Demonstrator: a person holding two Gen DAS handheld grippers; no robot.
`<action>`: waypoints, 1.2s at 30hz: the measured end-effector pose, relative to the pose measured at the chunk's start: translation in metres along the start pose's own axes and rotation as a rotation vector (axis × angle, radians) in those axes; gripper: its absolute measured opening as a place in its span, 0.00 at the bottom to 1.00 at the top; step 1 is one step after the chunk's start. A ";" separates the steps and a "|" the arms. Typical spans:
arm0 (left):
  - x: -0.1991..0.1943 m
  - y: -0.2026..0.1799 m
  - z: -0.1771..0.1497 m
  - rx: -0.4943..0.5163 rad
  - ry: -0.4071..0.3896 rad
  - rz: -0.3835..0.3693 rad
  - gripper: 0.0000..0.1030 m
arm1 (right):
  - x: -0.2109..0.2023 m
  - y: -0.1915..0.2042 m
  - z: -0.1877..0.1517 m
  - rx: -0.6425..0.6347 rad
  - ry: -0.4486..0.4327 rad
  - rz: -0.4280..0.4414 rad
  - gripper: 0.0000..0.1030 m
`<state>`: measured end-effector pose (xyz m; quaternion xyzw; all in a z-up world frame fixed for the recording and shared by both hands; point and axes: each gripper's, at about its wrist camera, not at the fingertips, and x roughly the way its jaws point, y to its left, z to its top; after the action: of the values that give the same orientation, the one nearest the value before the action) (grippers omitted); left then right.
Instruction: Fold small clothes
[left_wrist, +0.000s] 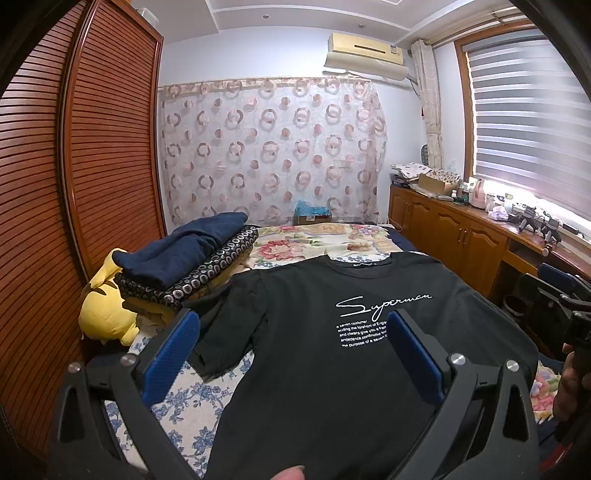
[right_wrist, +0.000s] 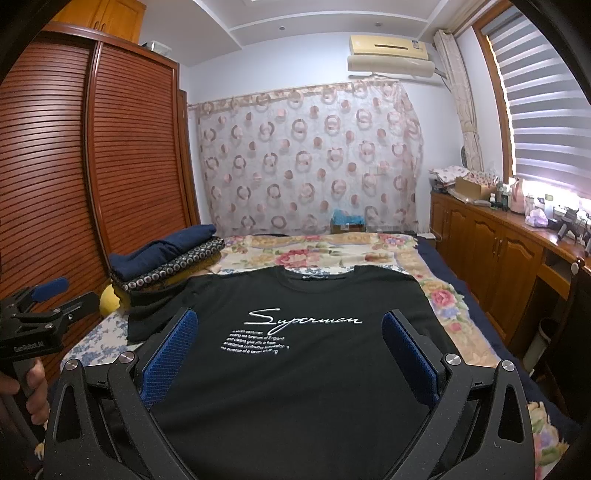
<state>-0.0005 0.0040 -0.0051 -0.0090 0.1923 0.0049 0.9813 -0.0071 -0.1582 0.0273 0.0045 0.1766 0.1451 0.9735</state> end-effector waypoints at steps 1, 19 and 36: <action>0.000 0.000 0.000 -0.001 0.000 0.000 0.99 | 0.000 0.000 0.000 0.000 0.000 0.000 0.99; -0.004 -0.004 0.000 0.000 -0.008 -0.005 0.99 | 0.000 0.000 -0.001 0.000 0.001 0.000 0.99; -0.005 -0.004 0.000 0.000 -0.009 -0.004 0.99 | 0.000 0.001 -0.001 0.000 0.001 0.000 0.99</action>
<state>-0.0046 -0.0005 -0.0031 -0.0093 0.1878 0.0027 0.9822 -0.0079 -0.1575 0.0266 0.0043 0.1771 0.1451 0.9734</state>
